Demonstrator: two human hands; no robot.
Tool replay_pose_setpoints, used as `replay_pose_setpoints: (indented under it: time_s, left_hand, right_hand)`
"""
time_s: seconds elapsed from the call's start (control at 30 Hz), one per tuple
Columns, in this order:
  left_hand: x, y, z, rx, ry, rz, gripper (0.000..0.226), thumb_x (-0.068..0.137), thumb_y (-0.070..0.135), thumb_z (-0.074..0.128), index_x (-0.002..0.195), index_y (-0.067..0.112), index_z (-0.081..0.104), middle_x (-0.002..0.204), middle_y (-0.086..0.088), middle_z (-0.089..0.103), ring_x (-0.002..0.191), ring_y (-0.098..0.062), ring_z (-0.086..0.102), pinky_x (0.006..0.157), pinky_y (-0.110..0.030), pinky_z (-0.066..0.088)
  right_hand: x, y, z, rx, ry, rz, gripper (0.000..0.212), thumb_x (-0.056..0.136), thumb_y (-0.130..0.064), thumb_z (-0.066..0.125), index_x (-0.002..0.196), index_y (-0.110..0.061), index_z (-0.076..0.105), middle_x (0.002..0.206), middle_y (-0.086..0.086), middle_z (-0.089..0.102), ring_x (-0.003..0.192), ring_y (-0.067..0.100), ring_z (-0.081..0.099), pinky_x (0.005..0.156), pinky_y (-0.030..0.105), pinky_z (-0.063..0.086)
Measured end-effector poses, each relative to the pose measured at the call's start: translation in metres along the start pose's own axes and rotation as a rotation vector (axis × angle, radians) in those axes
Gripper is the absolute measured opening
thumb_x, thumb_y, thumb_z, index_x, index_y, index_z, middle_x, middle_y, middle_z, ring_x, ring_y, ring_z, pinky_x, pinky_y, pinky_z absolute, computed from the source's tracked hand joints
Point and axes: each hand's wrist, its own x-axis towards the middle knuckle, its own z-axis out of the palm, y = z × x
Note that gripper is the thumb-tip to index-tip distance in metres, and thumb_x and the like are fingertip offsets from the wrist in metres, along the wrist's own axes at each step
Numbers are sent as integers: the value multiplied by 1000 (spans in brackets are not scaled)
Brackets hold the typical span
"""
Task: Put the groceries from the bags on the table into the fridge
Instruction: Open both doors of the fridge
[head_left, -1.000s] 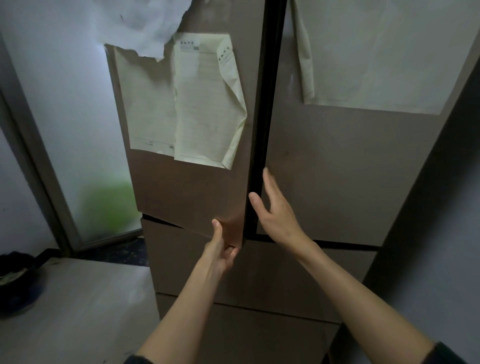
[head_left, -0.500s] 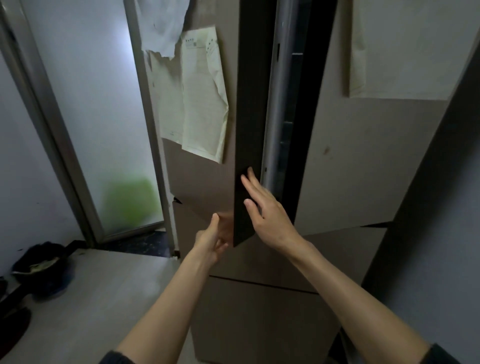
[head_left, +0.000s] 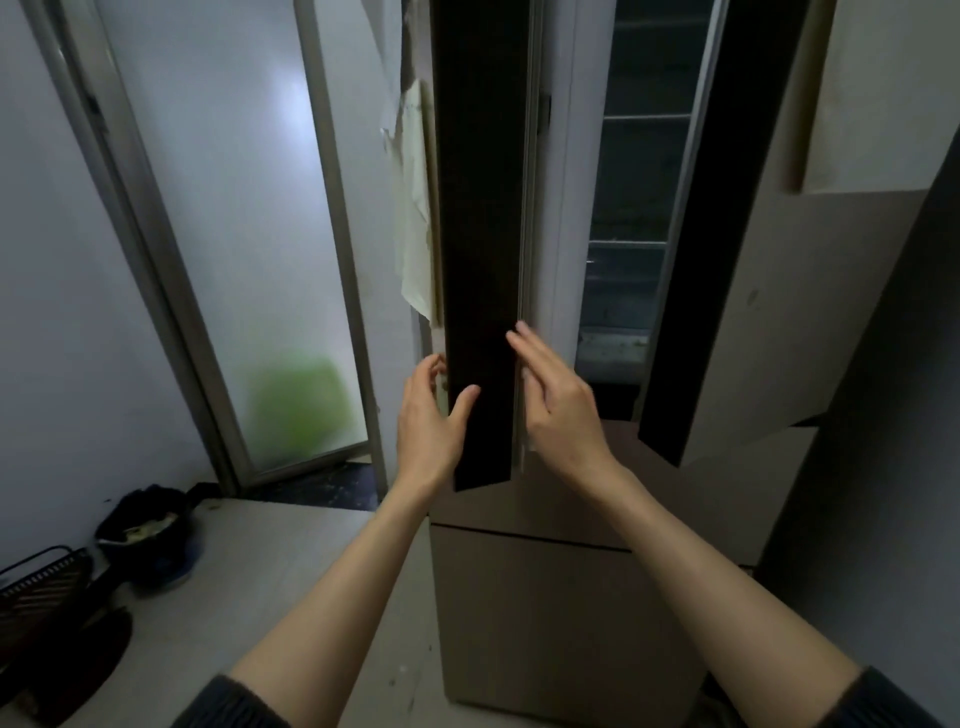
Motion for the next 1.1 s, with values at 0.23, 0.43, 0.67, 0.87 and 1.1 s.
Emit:
replay_pose_setpoints:
  time_s: [0.23, 0.43, 0.67, 0.87, 1.1]
  left_hand:
    - [6, -7, -38, 19, 7, 10, 47, 87, 19, 63, 131, 16, 47, 116, 7, 52, 102, -6, 51, 76, -11, 41]
    - [12, -22, -70, 119, 201, -18, 44, 86, 19, 65, 126, 15, 47, 112, 1, 53, 95, -11, 53, 71, -12, 39]
    - [10, -19, -98, 331, 271, 205, 51, 91, 12, 56, 139, 11, 37, 141, -7, 36, 129, -14, 36, 105, -24, 26]
    - [39, -48, -133, 331, -26, 87, 91, 87, 48, 53, 148, 20, -8, 157, 2, -16, 142, -8, -5, 109, -24, 4]
    - [87, -82, -175, 236, -115, 28, 92, 87, 43, 55, 148, 18, -10, 157, 0, -12, 143, -8, -6, 114, -26, 3]
  right_hand:
    - [34, 9, -13, -83, 57, 285, 67, 96, -28, 47, 150, -17, 8, 159, -1, 4, 145, 12, 5, 117, 30, 8]
    - [24, -1, 14, -86, -84, 63, 66, 98, -25, 44, 148, -20, 1, 157, -6, 0, 142, 5, -2, 116, 26, 2]
    - [33, -30, 61, -297, -224, -236, 64, 98, -22, 42, 147, -15, 1, 157, 1, -4, 143, 11, -8, 118, 32, -2]
    - [60, -48, 114, -426, -270, -396, 64, 97, -17, 42, 146, -13, 1, 151, -4, -9, 142, 16, -8, 117, 36, 0]
    - [93, -66, 170, -578, -267, -476, 67, 91, -8, 49, 148, -9, 13, 152, -2, -5, 141, 20, -6, 115, 42, 7]
